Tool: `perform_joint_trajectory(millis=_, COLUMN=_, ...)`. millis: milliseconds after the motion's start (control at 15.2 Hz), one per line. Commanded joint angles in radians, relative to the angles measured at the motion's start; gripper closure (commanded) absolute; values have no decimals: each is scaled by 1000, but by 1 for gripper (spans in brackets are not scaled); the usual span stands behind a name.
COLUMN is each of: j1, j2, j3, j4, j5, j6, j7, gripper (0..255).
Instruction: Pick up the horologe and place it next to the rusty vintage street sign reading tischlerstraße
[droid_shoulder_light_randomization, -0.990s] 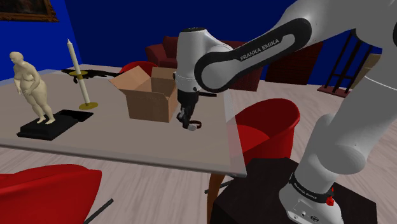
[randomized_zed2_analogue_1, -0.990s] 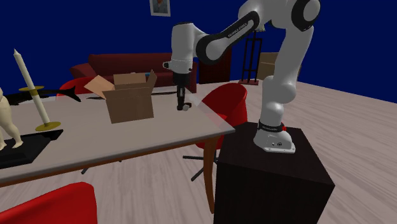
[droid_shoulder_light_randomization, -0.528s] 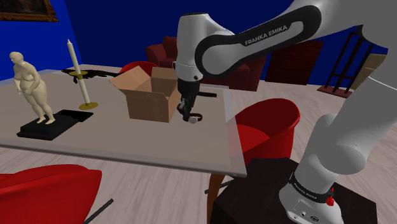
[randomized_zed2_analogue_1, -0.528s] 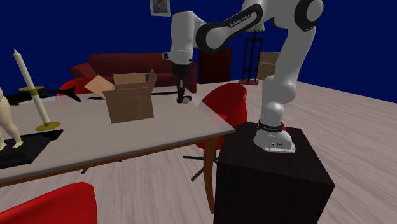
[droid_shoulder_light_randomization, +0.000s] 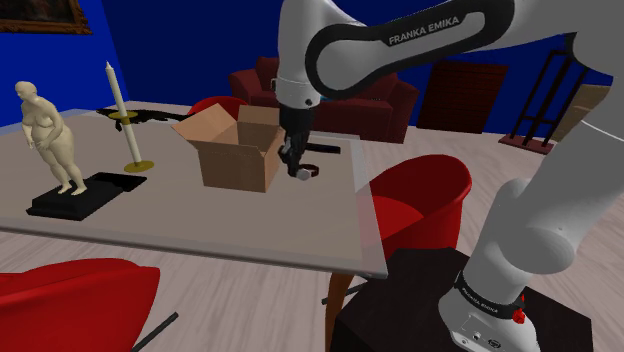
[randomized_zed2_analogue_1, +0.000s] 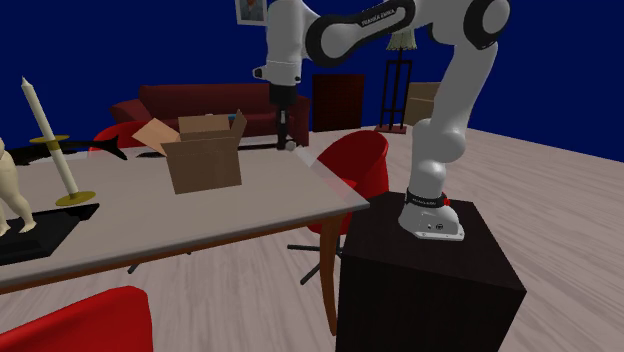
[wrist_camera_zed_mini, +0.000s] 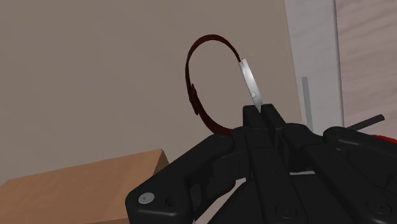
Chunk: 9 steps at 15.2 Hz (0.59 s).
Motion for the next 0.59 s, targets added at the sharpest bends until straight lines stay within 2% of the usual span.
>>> perform_joint_trajectory(millis=0, j1=-15, j2=24, j3=-19, j4=23, j5=-9, j6=1, j7=-29, gripper=255)
perform_joint_trajectory(millis=528, j1=-92, j2=175, j3=-107, j4=176, j5=-49, j6=5, j7=-175, gripper=255)
